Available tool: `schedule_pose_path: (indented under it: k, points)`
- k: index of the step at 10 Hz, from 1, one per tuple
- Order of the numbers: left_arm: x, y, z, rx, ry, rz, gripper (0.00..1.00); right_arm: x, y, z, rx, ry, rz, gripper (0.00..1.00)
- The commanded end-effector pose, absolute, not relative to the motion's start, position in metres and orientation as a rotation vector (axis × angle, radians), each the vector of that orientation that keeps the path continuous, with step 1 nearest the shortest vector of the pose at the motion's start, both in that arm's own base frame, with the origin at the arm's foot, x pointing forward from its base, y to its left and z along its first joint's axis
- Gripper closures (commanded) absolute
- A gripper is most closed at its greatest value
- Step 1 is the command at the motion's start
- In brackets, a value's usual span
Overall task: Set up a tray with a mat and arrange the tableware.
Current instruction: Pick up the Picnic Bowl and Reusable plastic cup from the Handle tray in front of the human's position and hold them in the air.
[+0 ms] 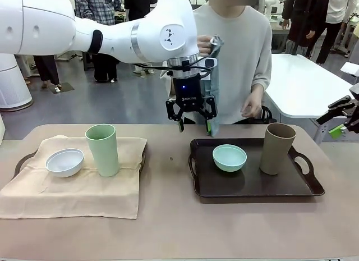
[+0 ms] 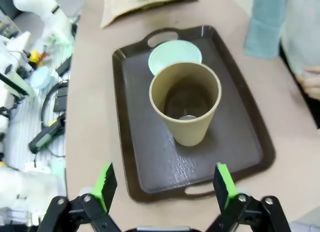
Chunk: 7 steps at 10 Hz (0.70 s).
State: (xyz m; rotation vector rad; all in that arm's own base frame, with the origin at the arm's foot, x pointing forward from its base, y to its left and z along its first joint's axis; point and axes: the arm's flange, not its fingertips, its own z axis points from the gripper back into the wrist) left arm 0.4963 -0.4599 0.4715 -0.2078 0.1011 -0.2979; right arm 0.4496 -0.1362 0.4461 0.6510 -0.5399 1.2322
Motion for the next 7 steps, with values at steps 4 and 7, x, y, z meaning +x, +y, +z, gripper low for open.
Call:
schedule_pose_path:
  k: [4,7]
  points:
    - [0.5,-0.486,0.442,-0.102,-0.025,-0.343,0.11,0.465,-0.132,0.395,0.675,-0.742,1.322,0.0]
    - [0.511,-0.508,0.426,-0.128,-0.021,-0.359,0.11,0.464,-0.12,0.376,0.619,-0.771,1.433,0.0]
